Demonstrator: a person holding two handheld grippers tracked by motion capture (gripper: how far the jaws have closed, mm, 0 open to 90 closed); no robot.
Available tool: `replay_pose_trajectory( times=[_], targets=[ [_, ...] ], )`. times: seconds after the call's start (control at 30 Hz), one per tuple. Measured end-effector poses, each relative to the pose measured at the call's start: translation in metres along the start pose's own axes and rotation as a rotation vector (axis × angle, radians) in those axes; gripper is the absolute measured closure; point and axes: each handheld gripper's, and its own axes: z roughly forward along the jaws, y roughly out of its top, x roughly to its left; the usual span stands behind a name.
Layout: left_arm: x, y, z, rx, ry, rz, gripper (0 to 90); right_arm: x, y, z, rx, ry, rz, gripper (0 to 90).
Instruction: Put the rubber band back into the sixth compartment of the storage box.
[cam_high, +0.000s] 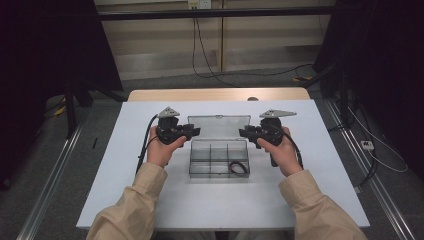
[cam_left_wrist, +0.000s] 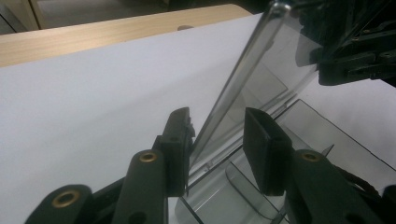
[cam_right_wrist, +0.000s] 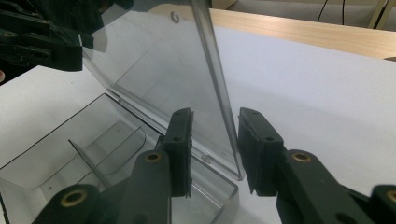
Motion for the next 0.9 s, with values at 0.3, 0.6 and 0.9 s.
replay_pose_trajectory(
  times=[0.3, 0.6, 0.9],
  targets=[
    [-0.002, 0.000, -0.002, 0.006, 0.000, 0.007, 61.8, 0.002, -0.003, -0.006, 0.006, -0.008, -0.001, 56.9],
    [-0.003, -0.004, -0.003, 0.001, -0.002, 0.009, 61.6, 0.003, -0.008, -0.028, -0.014, 0.008, 0.005, 46.9],
    [-0.006, -0.004, -0.007, 0.022, -0.002, 0.025, 60.3, 0.005, -0.018, -0.046, -0.011, 0.030, 0.015, 62.0]
  ],
)
